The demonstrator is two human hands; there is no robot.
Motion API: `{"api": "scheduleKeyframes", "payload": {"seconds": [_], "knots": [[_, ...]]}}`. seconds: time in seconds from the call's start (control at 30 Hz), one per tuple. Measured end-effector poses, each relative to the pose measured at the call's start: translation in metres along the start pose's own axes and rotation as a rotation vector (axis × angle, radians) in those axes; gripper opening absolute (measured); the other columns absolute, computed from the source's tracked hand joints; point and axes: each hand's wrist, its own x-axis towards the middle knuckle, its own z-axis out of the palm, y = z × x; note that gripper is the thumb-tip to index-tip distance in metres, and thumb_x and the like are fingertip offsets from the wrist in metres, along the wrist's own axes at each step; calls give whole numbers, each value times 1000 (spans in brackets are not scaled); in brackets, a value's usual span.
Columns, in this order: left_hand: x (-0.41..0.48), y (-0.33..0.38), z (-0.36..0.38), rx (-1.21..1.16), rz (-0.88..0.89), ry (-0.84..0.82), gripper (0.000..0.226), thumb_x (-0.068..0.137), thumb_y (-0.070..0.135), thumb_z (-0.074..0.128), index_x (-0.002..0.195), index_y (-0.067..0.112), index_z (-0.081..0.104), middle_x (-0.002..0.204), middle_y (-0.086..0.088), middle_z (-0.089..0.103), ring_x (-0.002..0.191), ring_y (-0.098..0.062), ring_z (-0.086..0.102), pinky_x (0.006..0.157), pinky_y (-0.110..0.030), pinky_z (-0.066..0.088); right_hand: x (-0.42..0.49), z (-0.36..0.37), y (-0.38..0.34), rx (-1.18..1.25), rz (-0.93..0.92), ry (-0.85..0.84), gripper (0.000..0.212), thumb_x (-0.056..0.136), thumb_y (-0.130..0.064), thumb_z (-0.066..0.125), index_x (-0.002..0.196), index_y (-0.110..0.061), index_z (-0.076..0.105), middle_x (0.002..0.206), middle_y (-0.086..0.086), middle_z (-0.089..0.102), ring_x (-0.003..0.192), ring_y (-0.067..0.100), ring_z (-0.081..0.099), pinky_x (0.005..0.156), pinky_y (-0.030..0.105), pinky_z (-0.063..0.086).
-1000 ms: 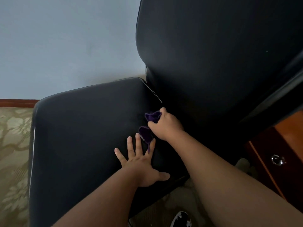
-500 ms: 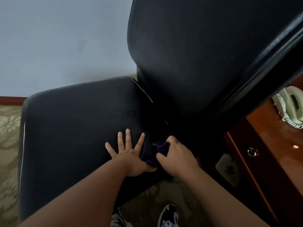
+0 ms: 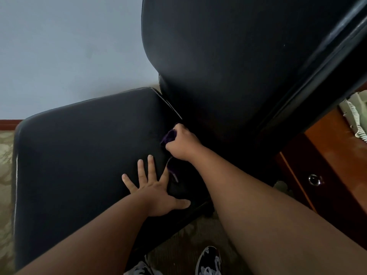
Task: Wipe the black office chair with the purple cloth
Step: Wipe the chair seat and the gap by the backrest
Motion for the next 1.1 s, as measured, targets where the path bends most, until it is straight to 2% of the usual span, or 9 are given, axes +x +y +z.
{"api": "scheduleKeyframes", "payload": {"seconds": [0.33, 0.47, 0.6, 0.7, 0.77, 0.87, 0.93, 1.0, 1.1], "knots": [[-6, 8, -8, -8, -48, -2, 128, 51, 95, 50, 136, 53, -36, 138, -2, -56, 128, -29, -51, 98, -71, -23, -78, -10, 37, -8, 50, -17, 38, 88, -30, 51, 124, -19, 45, 131, 4, 52, 118, 28, 53, 101, 46, 45], [-9, 9, -7, -14, -48, 26, 127, 48, 95, 49, 135, 55, -35, 142, -1, -53, 131, -29, -48, 99, -70, -21, -133, 2, 53, -21, 107, 132, 35, 87, -25, 55, 120, -16, 47, 128, 7, 52, 119, 30, 51, 101, 44, 44], [-11, 8, -6, -12, -36, 57, 119, 60, 87, 51, 136, 55, -34, 144, -3, -51, 132, -31, -46, 100, -71, -20, -164, 17, 51, 77, 155, 130, 47, 90, -16, 56, 134, -11, 40, 149, 10, 36, 139, 31, 38, 110, 46, 40], [-11, 7, -5, -6, -26, 77, 112, 70, 79, 52, 138, 53, -33, 145, -4, -50, 133, -32, -45, 101, -72, -19, -169, 22, 51, 114, 147, 121, 49, 91, -15, 54, 137, -11, 38, 152, 8, 32, 141, 30, 35, 112, 47, 38], [-11, 5, -5, -7, -20, 76, 112, 70, 79, 53, 138, 54, -32, 146, -4, -49, 134, -31, -44, 102, -72, -18, -167, 21, 55, 163, 142, 132, 40, 90, -18, 56, 128, -15, 43, 141, 6, 41, 132, 33, 42, 104, 45, 43], [-11, 4, -5, -13, -15, 67, 119, 60, 87, 54, 138, 56, -31, 147, -2, -48, 135, -30, -44, 101, -70, -18, -161, 10, 63, 275, 162, 180, 22, 87, -18, 57, 106, -23, 47, 110, 6, 56, 101, 33, 58, 79, 42, 49], [-11, 5, -5, -12, -17, 64, 123, 54, 91, 53, 138, 56, -30, 147, -1, -48, 135, -30, -43, 102, -70, -18, -156, 4, 67, 342, 194, 226, 18, 87, -17, 57, 100, -27, 48, 95, 5, 61, 83, 29, 63, 69, 45, 53], [-11, 6, -6, -10, -20, 63, 124, 54, 93, 52, 140, 55, -29, 147, -1, -48, 135, -30, -43, 102, -70, -18, -152, 4, 64, 382, 225, 284, 17, 85, -17, 57, 98, -26, 50, 93, 5, 62, 80, 29, 64, 70, 47, 56], [-11, 7, -7, 1, -21, 51, 121, 60, 89, 53, 140, 53, -31, 146, -2, -49, 134, -31, -44, 103, -70, -17, -148, 15, 52, 345, 221, 356, 18, 82, -17, 56, 98, -21, 48, 110, 6, 58, 101, 34, 58, 88, 50, 52]]}}
